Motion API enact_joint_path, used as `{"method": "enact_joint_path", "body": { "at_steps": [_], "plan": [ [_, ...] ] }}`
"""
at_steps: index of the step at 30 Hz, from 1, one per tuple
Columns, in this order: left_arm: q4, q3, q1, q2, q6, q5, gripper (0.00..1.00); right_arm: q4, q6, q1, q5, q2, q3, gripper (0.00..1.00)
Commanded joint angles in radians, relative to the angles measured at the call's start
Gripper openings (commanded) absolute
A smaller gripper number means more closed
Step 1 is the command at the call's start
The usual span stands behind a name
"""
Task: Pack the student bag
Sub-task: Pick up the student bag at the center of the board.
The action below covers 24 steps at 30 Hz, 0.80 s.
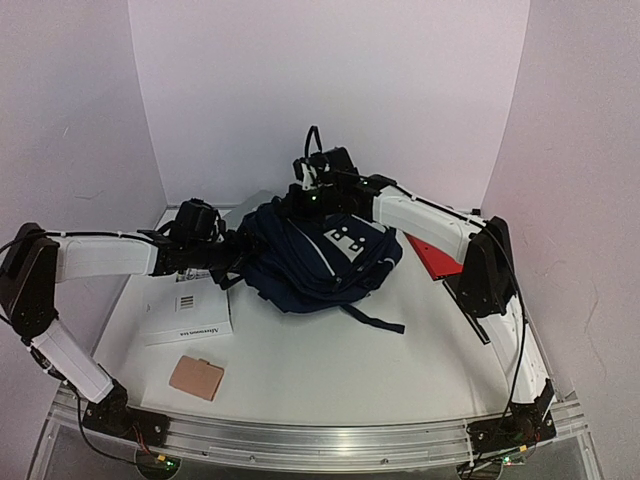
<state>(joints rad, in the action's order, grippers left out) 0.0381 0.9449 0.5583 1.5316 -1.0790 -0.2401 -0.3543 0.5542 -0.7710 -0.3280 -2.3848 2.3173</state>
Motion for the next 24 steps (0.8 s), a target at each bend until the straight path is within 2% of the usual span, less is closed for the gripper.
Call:
{"method": "enact_joint_path", "body": {
  "at_steps": [1,3,7,9,11,12,13,16,19,22,24],
  "plan": [
    [-0.034,0.067,0.002,0.082,-0.016,-0.019,0.9,0.166,0.05,-0.008,0.008,0.062,0.07,0.0],
    [-0.064,0.09,0.001,0.118,-0.007,-0.049,0.79,0.171,0.057,-0.008,0.001,0.063,0.069,0.0],
    [-0.066,0.141,0.002,0.119,0.026,-0.078,0.36,0.176,0.038,-0.005,-0.014,0.074,0.049,0.0],
    [-0.016,0.17,0.002,0.089,0.054,-0.07,0.2,0.175,0.011,0.009,-0.028,0.098,0.011,0.13],
    [0.066,0.22,0.0,0.054,0.092,-0.057,0.04,0.175,-0.019,0.032,-0.051,0.133,-0.039,0.4],
    [0.111,0.24,-0.002,0.029,0.112,-0.055,0.0,0.174,-0.04,0.048,-0.067,0.161,-0.064,0.6],
    [0.134,0.256,-0.009,0.013,0.12,-0.062,0.0,0.171,-0.065,0.064,-0.087,0.186,-0.097,0.71],
    [0.181,0.297,-0.034,-0.02,0.149,-0.113,0.0,0.161,-0.179,0.117,-0.159,0.289,-0.229,0.89],
    [0.267,0.375,-0.06,-0.015,0.203,-0.161,0.0,0.124,-0.36,0.149,-0.244,0.425,-0.392,0.97],
    [0.279,0.423,-0.083,0.0,0.215,-0.229,0.0,0.032,-0.546,0.15,-0.307,0.515,-0.506,0.98],
    [0.285,0.459,-0.091,0.017,0.223,-0.278,0.0,-0.042,-0.641,0.141,-0.289,0.529,-0.53,0.98]
  ]
}}
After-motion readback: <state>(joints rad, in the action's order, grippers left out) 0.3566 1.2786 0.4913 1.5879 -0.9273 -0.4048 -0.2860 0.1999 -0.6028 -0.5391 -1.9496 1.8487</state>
